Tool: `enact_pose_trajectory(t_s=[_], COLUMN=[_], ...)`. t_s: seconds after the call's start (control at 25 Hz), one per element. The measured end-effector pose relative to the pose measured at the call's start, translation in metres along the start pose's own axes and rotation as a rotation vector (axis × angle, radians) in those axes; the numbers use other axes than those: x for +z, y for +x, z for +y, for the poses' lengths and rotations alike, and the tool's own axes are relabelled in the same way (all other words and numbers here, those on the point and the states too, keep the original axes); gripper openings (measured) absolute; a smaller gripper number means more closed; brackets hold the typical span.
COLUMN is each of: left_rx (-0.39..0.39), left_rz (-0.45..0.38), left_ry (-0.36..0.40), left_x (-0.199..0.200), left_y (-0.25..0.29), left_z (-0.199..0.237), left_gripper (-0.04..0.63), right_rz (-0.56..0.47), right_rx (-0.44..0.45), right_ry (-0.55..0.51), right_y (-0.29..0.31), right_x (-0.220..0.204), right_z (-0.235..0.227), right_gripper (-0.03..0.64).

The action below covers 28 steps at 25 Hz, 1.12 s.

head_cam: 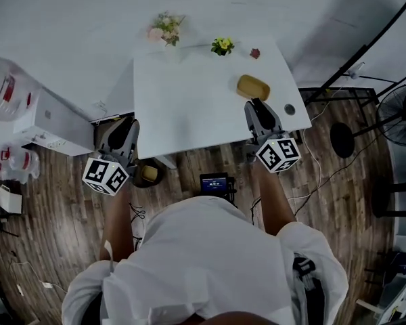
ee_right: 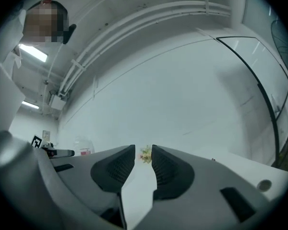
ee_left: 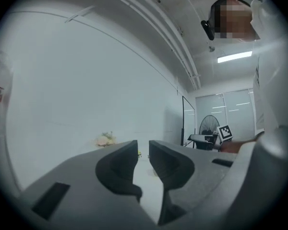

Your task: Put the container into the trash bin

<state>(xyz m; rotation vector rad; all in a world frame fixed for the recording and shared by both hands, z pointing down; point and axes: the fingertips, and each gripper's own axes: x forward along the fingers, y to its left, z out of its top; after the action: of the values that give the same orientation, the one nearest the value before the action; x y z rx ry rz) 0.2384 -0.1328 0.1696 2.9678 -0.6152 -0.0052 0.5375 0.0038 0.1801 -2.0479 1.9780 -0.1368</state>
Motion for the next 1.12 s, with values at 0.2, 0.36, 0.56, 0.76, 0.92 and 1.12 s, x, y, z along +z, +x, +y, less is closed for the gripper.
enact_pose_trajectory(t_s=[0.2,0.36,0.56,0.76,0.92,1.12], left_rx=[-0.024,-0.076,-0.124,-0.123,-0.078,0.021], left_rz=[0.012,0.060,0.125,0.186,0.220,0.265], left_ry=[0.009,0.018,0.043,0.031,0.024,-0.018], left_x=[-0.010,-0.028,-0.045,-0.067,-0.079,-0.097], left_y=[0.089,0.143,0.190,0.214,0.215,0.195], left_z=[-0.025,-0.055,-0.072,-0.068,-0.050,-0.018], left_gripper=[0.078,0.078,0.078,0.078,0.078,0.078], right_rz=[0.033,0.080,0.127,0.221,0.325,0.439], right_rx=[-0.056,-0.123,-0.237,-0.319,-0.385,-0.432], right_ry=[0.086,0.117,0.185,0.293,0.347,0.421], right_y=[0.005,0.006,0.007,0.016,0.028,0.043], right_x=[-0.003,-0.021,-0.053,-0.109,-0.163,-0.214], right_z=[-0.093,-0.163,-0.244,-0.311,-0.346,-0.370], right_gripper=[0.126,0.126,0.141,0.155,0.155,0.155])
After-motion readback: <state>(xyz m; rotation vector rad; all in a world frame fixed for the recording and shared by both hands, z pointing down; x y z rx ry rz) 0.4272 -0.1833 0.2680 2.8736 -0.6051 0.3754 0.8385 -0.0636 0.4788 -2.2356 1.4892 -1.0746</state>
